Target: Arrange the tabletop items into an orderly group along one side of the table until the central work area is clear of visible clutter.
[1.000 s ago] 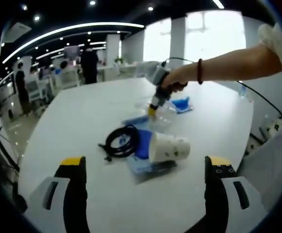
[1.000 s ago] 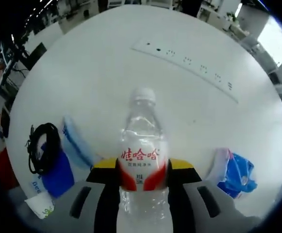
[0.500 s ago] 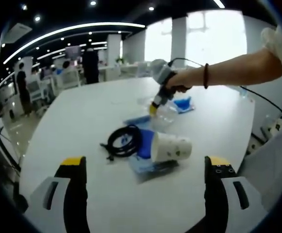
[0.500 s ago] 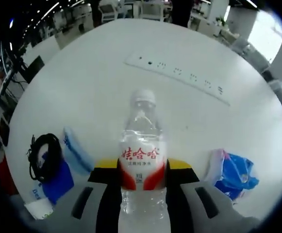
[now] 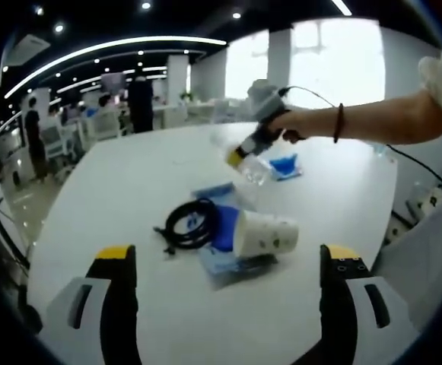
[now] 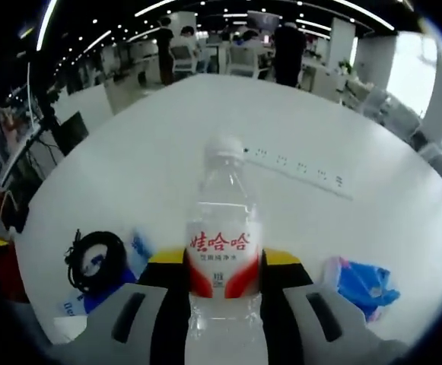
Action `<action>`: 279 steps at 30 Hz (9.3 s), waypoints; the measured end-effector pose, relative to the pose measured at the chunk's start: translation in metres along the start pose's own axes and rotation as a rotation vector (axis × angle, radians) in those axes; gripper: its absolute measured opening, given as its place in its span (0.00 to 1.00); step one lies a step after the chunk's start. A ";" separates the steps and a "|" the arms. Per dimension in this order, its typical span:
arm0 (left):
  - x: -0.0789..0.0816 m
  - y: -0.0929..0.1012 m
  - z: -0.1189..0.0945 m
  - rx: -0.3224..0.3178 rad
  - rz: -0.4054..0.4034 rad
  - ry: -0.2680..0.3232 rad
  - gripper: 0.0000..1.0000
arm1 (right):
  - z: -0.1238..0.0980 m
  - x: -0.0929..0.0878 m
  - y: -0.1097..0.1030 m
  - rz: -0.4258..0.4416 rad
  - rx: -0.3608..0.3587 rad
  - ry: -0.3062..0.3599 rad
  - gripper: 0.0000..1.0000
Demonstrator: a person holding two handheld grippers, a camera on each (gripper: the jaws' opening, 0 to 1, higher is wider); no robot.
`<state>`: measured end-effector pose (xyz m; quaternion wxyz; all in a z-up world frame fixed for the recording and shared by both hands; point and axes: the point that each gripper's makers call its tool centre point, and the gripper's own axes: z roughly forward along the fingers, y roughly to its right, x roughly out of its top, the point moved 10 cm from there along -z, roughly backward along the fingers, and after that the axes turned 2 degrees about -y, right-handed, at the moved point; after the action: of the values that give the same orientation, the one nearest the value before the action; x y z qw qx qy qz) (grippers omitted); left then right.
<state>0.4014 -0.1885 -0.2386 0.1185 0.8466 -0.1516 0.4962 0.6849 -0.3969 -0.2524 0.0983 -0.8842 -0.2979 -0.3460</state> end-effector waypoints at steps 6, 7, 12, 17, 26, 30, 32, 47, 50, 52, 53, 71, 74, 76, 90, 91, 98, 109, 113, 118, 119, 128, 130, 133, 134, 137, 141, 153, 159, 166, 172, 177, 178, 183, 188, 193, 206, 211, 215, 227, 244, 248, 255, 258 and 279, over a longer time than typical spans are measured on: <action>0.000 0.000 -0.001 -0.006 -0.012 0.008 0.96 | -0.015 -0.001 -0.013 -0.027 0.019 0.097 0.34; 0.001 0.000 -0.001 -0.005 -0.014 0.010 0.96 | -0.018 -0.003 -0.016 -0.032 0.028 0.116 0.34; 0.001 -0.003 -0.003 -0.013 -0.058 0.026 0.95 | -0.030 -0.009 -0.029 -0.066 0.054 0.216 0.34; 0.004 -0.004 -0.004 -0.062 -0.208 0.101 0.94 | -0.045 -0.016 -0.048 -0.210 0.105 0.337 0.34; 0.010 -0.008 -0.008 -0.096 -0.304 0.161 0.93 | -0.065 -0.033 -0.078 -0.229 0.196 0.410 0.34; 0.016 -0.009 -0.008 -0.105 -0.311 0.171 0.92 | -0.072 -0.037 -0.089 -0.218 0.222 0.438 0.34; 0.021 -0.010 -0.007 -0.115 -0.327 0.186 0.92 | -0.076 -0.040 -0.095 -0.220 0.228 0.451 0.34; 0.060 -0.010 -0.003 -0.165 -0.374 0.267 0.85 | -0.113 -0.051 -0.137 -0.320 0.288 0.534 0.34; 0.061 -0.008 -0.004 -0.171 -0.367 0.278 0.84 | -0.123 -0.053 -0.148 -0.365 0.288 0.545 0.34; 0.061 -0.006 -0.004 -0.179 -0.383 0.280 0.84 | -0.127 -0.054 -0.152 -0.369 0.294 0.555 0.34; 0.060 -0.006 -0.004 -0.181 -0.387 0.280 0.83 | -0.130 -0.054 -0.154 -0.357 0.307 0.561 0.34; 0.062 0.003 -0.009 -0.254 -0.369 0.329 0.66 | -0.164 -0.058 -0.179 -0.393 0.330 0.628 0.35; 0.062 0.005 -0.011 -0.285 -0.344 0.327 0.60 | -0.169 -0.057 -0.182 -0.414 0.324 0.644 0.35; 0.063 0.005 -0.013 -0.304 -0.350 0.341 0.56 | -0.172 -0.056 -0.185 -0.435 0.314 0.663 0.35; 0.069 0.012 -0.021 -0.392 -0.339 0.352 0.40 | -0.184 -0.058 -0.197 -0.478 0.295 0.695 0.35; 0.069 0.012 -0.022 -0.394 -0.339 0.353 0.40 | -0.184 -0.058 -0.196 -0.478 0.295 0.694 0.35; 0.071 0.014 -0.022 -0.393 -0.302 0.374 0.39 | -0.186 -0.058 -0.198 -0.474 0.286 0.697 0.37; 0.078 0.008 -0.025 -0.447 -0.203 0.346 0.37 | -0.190 -0.055 -0.195 -0.511 0.304 0.712 0.39; 0.081 0.003 -0.026 -0.495 -0.153 0.336 0.37 | -0.192 -0.054 -0.194 -0.511 0.353 0.711 0.39; 0.081 0.005 -0.026 -0.528 -0.088 0.332 0.36 | -0.192 -0.055 -0.194 -0.497 0.385 0.690 0.40; 0.081 0.005 -0.027 -0.535 -0.082 0.332 0.36 | -0.192 -0.056 -0.194 -0.496 0.395 0.686 0.40; 0.085 0.007 -0.032 -0.647 -0.022 0.340 0.36 | -0.195 -0.057 -0.190 -0.419 0.541 0.654 0.42; 0.086 0.010 -0.034 -0.700 -0.007 0.339 0.36 | -0.196 -0.058 -0.189 -0.390 0.599 0.638 0.43; 0.090 0.013 -0.038 -0.756 0.001 0.337 0.36 | -0.197 -0.059 -0.186 -0.313 0.697 0.611 0.46; 0.090 0.015 -0.038 -0.771 0.009 0.336 0.36 | -0.197 -0.060 -0.184 -0.287 0.720 0.602 0.47; 0.093 0.019 -0.040 -0.817 0.023 0.330 0.36 | -0.198 -0.064 -0.183 -0.251 0.806 0.577 0.48; 0.095 0.024 -0.044 -0.861 0.067 0.319 0.36 | -0.198 -0.070 -0.183 -0.226 0.881 0.540 0.47; 0.096 0.026 -0.052 -0.955 0.070 0.317 0.36 | -0.209 -0.078 -0.188 -0.229 0.982 0.524 0.42; 0.101 0.025 -0.055 -0.965 0.056 0.349 0.37 | -0.217 -0.077 -0.190 -0.223 0.943 0.569 0.39; 0.107 0.024 -0.051 -0.930 0.017 0.369 0.37 | -0.214 -0.072 -0.187 -0.157 0.922 0.601 0.37; 0.107 0.024 -0.045 -0.848 -0.015 0.337 0.39 | -0.210 -0.069 -0.181 -0.127 0.841 0.645 0.37; 0.105 0.025 -0.041 -0.787 -0.060 0.323 0.51 | -0.211 -0.064 -0.175 -0.105 0.772 0.686 0.37; 0.106 0.025 -0.041 -0.766 -0.052 0.337 0.53 | -0.211 -0.064 -0.175 -0.100 0.770 0.690 0.37; 0.110 0.026 -0.042 -0.660 -0.083 0.360 0.58 | -0.210 -0.059 -0.170 -0.151 0.622 0.718 0.37; 0.118 0.022 -0.044 -0.491 -0.204 0.396 0.63 | -0.208 -0.054 -0.171 -0.175 0.507 0.745 0.37; 0.115 0.027 -0.045 -0.337 -0.210 0.363 0.66 | -0.206 -0.047 -0.172 -0.214 0.396 0.767 0.37; 0.120 0.043 -0.053 -0.073 -0.184 0.378 0.60 | -0.204 -0.039 -0.188 -0.254 0.274 0.791 0.38; 0.120 0.047 -0.054 -0.035 -0.164 0.364 0.56 | -0.202 -0.039 -0.197 -0.258 0.264 0.792 0.38; 0.120 0.049 -0.056 -0.024 -0.181 0.361 0.51 | -0.201 -0.040 -0.202 -0.260 0.275 0.785 0.38; 0.114 0.048 -0.071 0.035 -0.173 0.353 0.43 | -0.208 -0.042 -0.212 -0.256 0.286 0.781 0.38; 0.112 0.054 -0.076 0.059 -0.151 0.342 0.39 | -0.218 -0.047 -0.217 -0.270 0.273 0.782 0.39; 0.114 0.055 -0.075 0.065 -0.097 0.346 0.38 | -0.217 -0.047 -0.217 -0.253 0.275 0.779 0.40; 0.121 0.055 -0.072 0.073 -0.075 0.370 0.37 | -0.217 -0.039 -0.211 -0.244 0.268 0.801 0.41; 0.125 0.054 -0.070 0.077 -0.060 0.377 0.37 | -0.217 -0.036 -0.209 -0.255 0.270 0.815 0.42; 0.132 0.033 -0.028 0.034 -0.072 0.355 0.37 | -0.187 -0.022 -0.171 -0.207 0.255 0.824 0.65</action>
<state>0.4272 -0.2278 -0.1074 0.1469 0.7525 -0.0893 0.6358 0.4664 -0.3406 -0.1345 0.2819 -0.6189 -0.3612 -0.6380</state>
